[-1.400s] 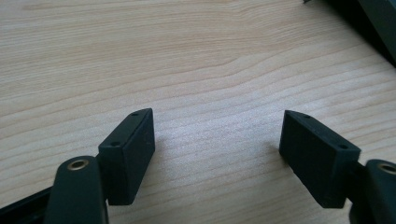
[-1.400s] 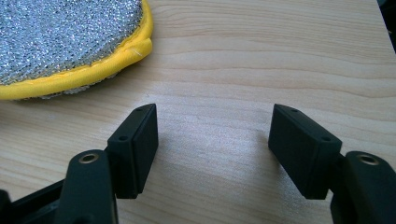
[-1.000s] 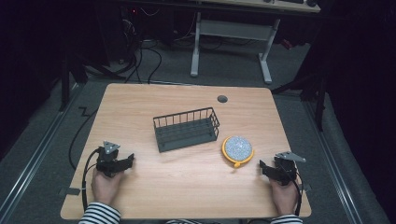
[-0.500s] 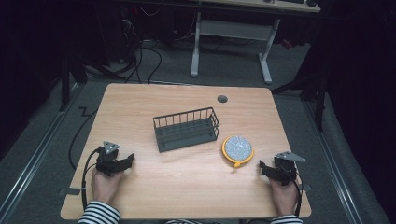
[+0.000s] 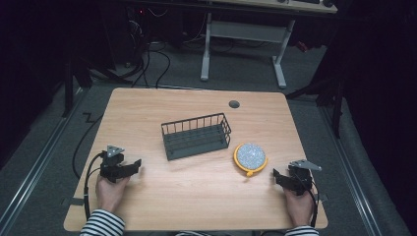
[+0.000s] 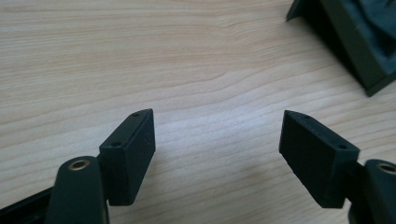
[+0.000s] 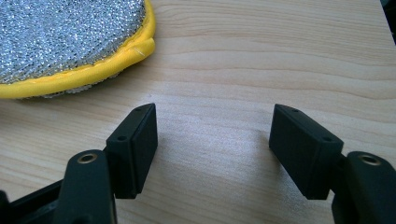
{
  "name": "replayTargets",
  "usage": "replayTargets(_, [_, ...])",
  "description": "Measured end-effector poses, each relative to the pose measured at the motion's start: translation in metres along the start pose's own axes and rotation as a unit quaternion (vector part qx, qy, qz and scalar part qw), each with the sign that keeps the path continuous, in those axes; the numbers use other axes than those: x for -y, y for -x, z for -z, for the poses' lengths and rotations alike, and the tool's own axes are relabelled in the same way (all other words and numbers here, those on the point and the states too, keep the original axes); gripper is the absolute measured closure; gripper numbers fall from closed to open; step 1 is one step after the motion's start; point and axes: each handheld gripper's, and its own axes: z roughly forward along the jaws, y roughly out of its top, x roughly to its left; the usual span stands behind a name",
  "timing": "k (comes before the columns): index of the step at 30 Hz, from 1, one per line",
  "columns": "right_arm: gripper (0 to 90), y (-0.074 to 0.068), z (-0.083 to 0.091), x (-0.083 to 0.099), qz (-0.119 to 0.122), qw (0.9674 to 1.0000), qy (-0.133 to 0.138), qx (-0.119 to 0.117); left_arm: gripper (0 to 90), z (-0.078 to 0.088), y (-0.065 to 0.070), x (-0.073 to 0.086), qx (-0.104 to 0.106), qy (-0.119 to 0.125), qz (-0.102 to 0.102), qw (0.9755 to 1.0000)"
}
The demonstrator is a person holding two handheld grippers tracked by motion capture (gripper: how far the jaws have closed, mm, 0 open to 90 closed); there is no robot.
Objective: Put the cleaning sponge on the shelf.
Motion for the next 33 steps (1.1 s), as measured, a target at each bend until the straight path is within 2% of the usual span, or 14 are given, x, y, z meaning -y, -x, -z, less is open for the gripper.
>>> replayTargets(4, [32.7, 0.000, 0.000, 0.000, -0.001, 1.0000, 0.000, 0.001, 27.4, 0.005, 0.003, -0.010, 0.015, -0.007, -0.011, 0.9998])
replayTargets(6, [32.7, 0.000, 0.000, 0.000, -0.001, 1.0000, 0.000, 0.001, 27.5, 0.006, 0.003, -0.012, 0.020, -0.002, -0.008, 0.9998])
replayTargets(8, [32.7, 0.000, 0.000, 0.000, -0.001, 1.0000, 0.000, 0.002, 27.3, 0.012, 0.004, -0.021, 0.042, 0.007, 0.002, 0.9991])
replayTargets(9, [32.7, 0.000, 0.000, 0.000, -0.001, 1.0000, 0.000, 0.002, 27.1, 0.012, 0.004, -0.021, 0.042, 0.007, 0.002, 0.9991])
replayTargets(10, [32.8, 0.000, 0.000, 0.000, -0.001, 1.0000, 0.000, 0.002, 27.0, 0.016, 0.007, -0.027, 0.055, 0.011, 0.002, 0.9984])
replayTargets(12, [32.7, 0.000, 0.000, 0.000, -0.001, 1.0000, 0.000, 0.001, 26.6, 0.019, 0.010, -0.034, 0.063, 0.012, 0.000, 0.9979])
replayTargets(14, [32.7, 0.000, 0.000, 0.000, -0.001, 1.0000, 0.000, 0.001, 26.1, 0.020, 0.011, -0.037, 0.066, 0.017, 0.000, 0.9977])
replayTargets(16, [32.7, 0.000, 0.000, 0.000, -0.001, 1.0000, 0.000, 0.002, 24.4, 0.024, 0.017, -0.047, 0.066, 0.016, -0.007, 0.9977])
replayTargets(19, [32.6, 0.000, 0.000, 0.000, -0.001, 1.0000, 0.000, 0.001, 22.6, 0.027, 0.020, -0.052, 0.070, 0.021, -0.004, 0.9973])
replayTargets(24, [32.3, 0.000, 0.000, 0.000, 0.001, 1.0000, 0.000, 0.000, 22.2, 0.030, 0.025, -0.065, 0.090, 0.021, -0.009, 0.9957])
replayTargets(29, [32.3, 0.000, 0.000, 0.000, 0.001, 1.0000, -0.001, 0.000, 21.9, 0.027, 0.029, -0.074, 0.093, 0.015, -0.017, 0.9954])
replayTargets(30, [32.3, 0.000, 0.000, 0.000, 0.003, 1.0000, 0.000, -0.001, 21.7, 0.026, 0.031, -0.078, 0.088, 0.018, -0.021, 0.9958])
replayTargets(33, [32.3, 0.000, 0.000, 0.000, 0.003, 1.0000, 0.000, -0.001, 21.6, 0.025, 0.032, -0.084, 0.101, 0.021, -0.009, 0.9946])
